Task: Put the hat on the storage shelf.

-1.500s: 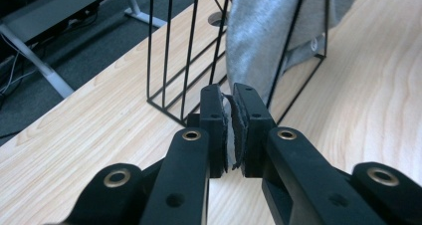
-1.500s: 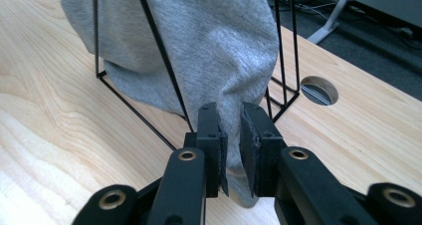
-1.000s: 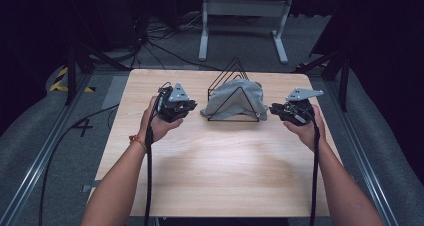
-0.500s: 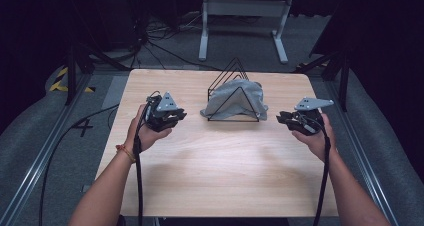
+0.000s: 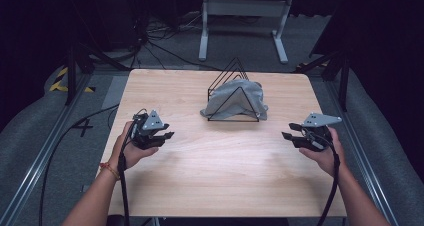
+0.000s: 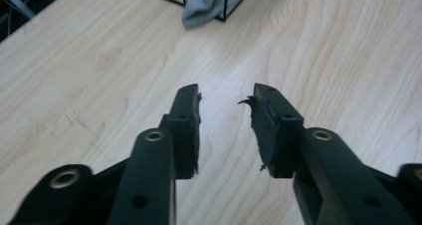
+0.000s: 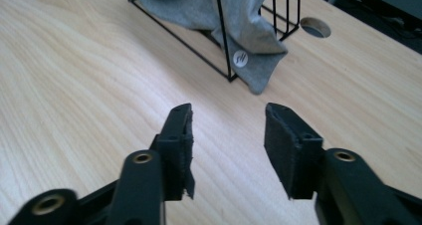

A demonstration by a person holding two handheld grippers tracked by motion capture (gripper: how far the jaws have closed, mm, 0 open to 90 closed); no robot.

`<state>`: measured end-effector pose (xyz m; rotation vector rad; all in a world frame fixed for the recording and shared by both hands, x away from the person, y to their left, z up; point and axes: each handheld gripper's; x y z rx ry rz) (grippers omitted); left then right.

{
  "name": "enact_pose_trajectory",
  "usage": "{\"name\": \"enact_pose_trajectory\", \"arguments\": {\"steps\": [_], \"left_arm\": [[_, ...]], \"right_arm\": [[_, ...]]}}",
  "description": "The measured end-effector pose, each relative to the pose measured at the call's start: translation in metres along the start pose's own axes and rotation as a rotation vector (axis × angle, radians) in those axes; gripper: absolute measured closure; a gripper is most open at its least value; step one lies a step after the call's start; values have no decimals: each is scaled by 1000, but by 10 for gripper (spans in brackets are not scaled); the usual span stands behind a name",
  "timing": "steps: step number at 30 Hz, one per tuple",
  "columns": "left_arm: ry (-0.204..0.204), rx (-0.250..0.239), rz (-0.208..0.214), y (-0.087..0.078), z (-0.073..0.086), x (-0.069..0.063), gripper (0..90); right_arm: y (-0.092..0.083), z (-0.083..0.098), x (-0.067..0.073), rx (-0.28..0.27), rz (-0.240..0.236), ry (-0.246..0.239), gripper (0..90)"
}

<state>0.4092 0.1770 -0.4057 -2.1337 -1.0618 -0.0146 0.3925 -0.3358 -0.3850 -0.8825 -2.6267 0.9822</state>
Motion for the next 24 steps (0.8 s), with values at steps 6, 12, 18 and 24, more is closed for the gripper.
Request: {"name": "enact_pose_trajectory", "arguments": {"steps": [6,12,18,24], "left_arm": [[-31,26,3,-3,19,-5,432],[-47,75,28,-3,38,-12,271],[-77,82,79,-6,50,-16,215],[-38,127,130,-1,60,-30,199]], "right_arm": [[-2,21,6,25,25,8,421],[-4,48,10,45,28,41,344],[-6,75,14,29,16,95,313],[-7,100,17,42,13,141,287]]}}
Point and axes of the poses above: each handheld gripper's, and its own axes: y roughly forward along the jaws, z roughly out of its underside, x roughly to its left, and after that the axes turned 14 degrees about -z, right-handed
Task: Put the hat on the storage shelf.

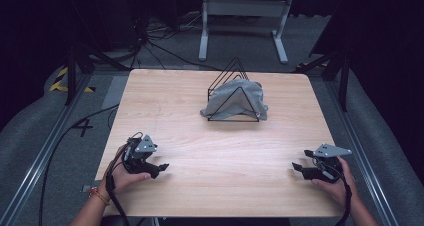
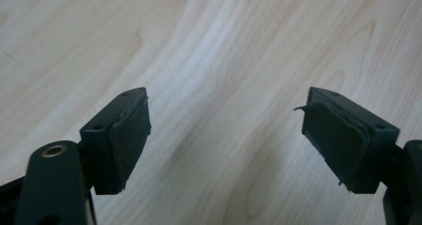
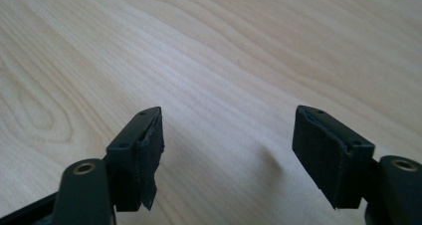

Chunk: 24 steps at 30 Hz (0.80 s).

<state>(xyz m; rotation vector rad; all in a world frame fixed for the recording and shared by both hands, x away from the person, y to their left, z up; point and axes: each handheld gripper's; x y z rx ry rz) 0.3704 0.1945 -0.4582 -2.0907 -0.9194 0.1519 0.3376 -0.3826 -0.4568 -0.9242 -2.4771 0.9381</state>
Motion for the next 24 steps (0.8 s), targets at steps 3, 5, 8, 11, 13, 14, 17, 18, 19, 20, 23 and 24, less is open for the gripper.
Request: {"name": "enact_pose_trajectory", "arguments": {"steps": [3,5,8,11,13,14,17,18,19,20,23,24], "left_arm": [[-19,4,20,3,4,0,197],[-18,-6,11,6,7,-1,200],[-6,-40,-6,9,13,-6,185],[-28,-79,8,10,18,-7,183],[-47,-86,16,10,22,-6,177],[-43,-87,15,10,22,-6,166],[-56,-82,6,9,23,-8,165],[-56,-81,5,8,23,-8,165],[-57,-81,7,9,23,-8,164],[-57,-78,10,9,23,-7,163],[-55,-82,11,9,23,-7,155],[-55,-82,11,9,23,-7,155]], "right_arm": [[-2,9,-3,-6,-2,32,275],[-4,14,-5,-26,-4,62,268],[-6,16,-6,-36,22,79,258],[-6,19,-7,-47,24,94,242],[-7,19,-7,-45,23,97,237],[-7,19,-7,-48,21,102,235],[-6,19,-8,-46,24,97,232],[-6,19,-8,-43,24,97,232],[-6,19,-8,-46,25,97,233],[-6,19,-8,-46,24,97,232],[-6,18,-8,-44,24,97,232],[-6,19,-8,-44,24,97,232]]}}
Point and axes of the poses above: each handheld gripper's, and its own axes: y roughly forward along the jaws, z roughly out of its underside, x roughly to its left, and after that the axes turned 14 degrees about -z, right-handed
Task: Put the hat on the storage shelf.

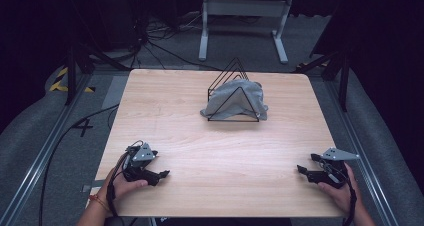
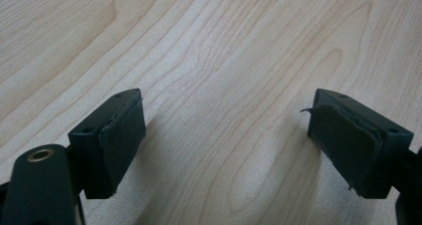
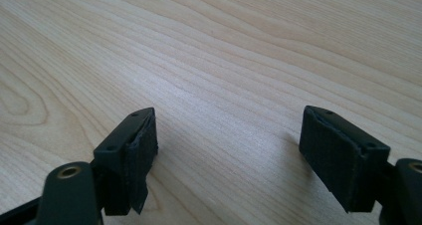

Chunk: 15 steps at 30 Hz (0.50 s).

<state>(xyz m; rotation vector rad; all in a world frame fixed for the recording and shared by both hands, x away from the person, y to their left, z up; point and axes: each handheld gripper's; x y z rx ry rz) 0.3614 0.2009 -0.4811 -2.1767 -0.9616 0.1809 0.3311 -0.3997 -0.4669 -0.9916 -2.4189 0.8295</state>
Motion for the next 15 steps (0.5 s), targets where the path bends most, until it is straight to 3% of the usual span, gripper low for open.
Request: {"name": "enact_pose_trajectory", "arguments": {"steps": [15], "left_arm": [[-3,3,3,0,0,0,149]], "right_arm": [[0,0,0,-1,3,-1,229]]}}
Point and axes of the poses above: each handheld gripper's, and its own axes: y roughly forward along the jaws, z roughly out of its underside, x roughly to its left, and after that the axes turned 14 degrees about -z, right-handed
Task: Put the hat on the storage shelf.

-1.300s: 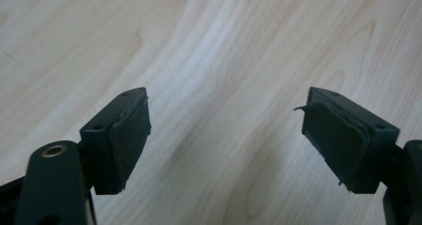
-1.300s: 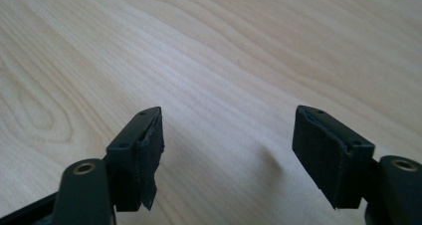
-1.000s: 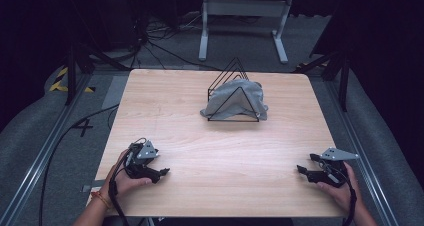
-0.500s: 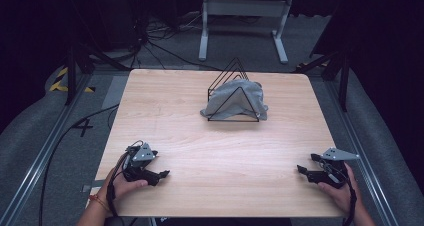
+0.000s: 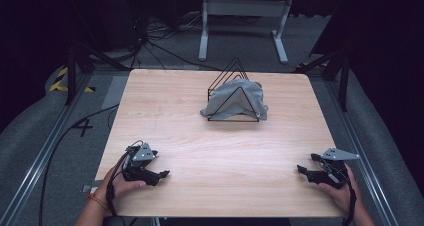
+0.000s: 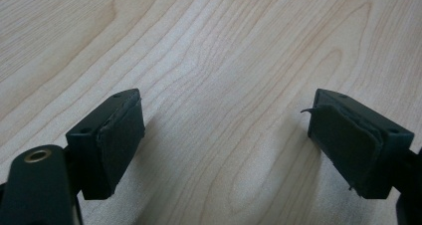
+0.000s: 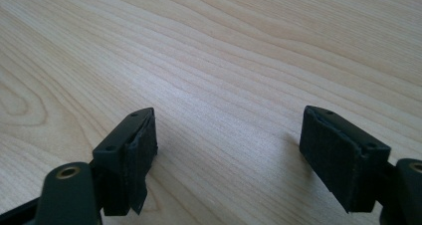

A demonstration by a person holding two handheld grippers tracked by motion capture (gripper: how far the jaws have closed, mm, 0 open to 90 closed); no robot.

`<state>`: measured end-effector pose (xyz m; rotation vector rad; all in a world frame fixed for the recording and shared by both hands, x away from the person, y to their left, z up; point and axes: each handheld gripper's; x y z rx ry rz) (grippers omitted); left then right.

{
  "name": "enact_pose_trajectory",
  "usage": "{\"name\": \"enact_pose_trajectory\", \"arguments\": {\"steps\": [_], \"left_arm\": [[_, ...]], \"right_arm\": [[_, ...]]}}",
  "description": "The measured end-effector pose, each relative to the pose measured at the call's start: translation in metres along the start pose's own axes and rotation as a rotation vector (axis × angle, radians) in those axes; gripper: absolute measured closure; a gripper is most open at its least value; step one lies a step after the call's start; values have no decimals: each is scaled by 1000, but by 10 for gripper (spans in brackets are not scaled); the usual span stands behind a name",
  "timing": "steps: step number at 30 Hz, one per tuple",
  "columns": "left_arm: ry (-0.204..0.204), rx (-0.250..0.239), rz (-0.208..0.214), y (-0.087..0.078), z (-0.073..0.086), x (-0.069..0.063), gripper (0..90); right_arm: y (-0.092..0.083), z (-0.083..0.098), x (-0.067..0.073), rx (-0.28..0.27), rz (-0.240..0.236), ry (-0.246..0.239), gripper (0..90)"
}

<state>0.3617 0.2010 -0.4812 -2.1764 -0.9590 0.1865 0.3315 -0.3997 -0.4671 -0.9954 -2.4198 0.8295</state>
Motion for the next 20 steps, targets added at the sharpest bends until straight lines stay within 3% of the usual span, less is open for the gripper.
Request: {"name": "enact_pose_trajectory", "arguments": {"steps": [20], "left_arm": [[4,2,-3,0,-1,1,143]], "right_arm": [[0,0,0,1,-1,-1,226]]}}
Point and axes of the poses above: each handheld gripper's, and its own axes: y roughly forward along the jaws, z roughly out of its underside, x roughly to its left, and after that the axes turned 14 degrees about -z, right-handed
